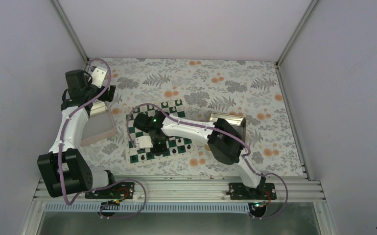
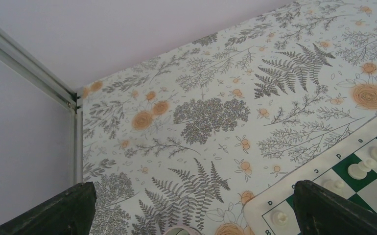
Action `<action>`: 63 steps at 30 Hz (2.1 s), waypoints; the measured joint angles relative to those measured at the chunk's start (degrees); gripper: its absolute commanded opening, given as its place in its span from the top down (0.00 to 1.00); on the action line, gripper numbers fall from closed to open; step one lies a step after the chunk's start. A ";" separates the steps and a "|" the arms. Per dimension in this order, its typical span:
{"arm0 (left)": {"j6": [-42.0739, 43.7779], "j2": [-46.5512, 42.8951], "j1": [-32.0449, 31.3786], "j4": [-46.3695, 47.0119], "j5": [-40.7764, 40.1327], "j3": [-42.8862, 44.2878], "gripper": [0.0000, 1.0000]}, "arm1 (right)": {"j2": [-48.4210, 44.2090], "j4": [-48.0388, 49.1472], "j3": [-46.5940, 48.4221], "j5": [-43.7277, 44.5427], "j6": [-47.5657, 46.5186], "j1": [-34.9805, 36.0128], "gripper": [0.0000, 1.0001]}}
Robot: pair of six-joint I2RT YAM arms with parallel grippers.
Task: Set up the chess pieces on the board
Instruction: Place the chess piece on the chessboard, then pick up the chess piece from the storage box.
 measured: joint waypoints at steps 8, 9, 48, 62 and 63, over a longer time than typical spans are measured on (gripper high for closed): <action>0.00 0.00 0.02 0.00 -0.02 0.00 0.00 | -3.41 -1.01 3.48 -1.53 0.46 -2.67 0.61; 0.00 0.00 0.02 0.00 -0.02 0.00 0.00 | -5.33 -1.11 3.52 -1.51 0.50 -4.04 0.62; 0.20 0.00 0.00 0.00 -0.04 0.00 0.00 | -25.81 10.91 -36.24 3.82 -0.48 -47.71 0.66; 0.22 0.22 0.00 0.00 -0.07 0.00 0.00 | -20.65 11.69 -31.93 1.44 -1.29 -46.42 0.70; 0.24 0.28 0.00 0.02 -0.04 0.00 0.00 | -20.52 11.72 -31.91 1.25 -1.31 -46.34 0.70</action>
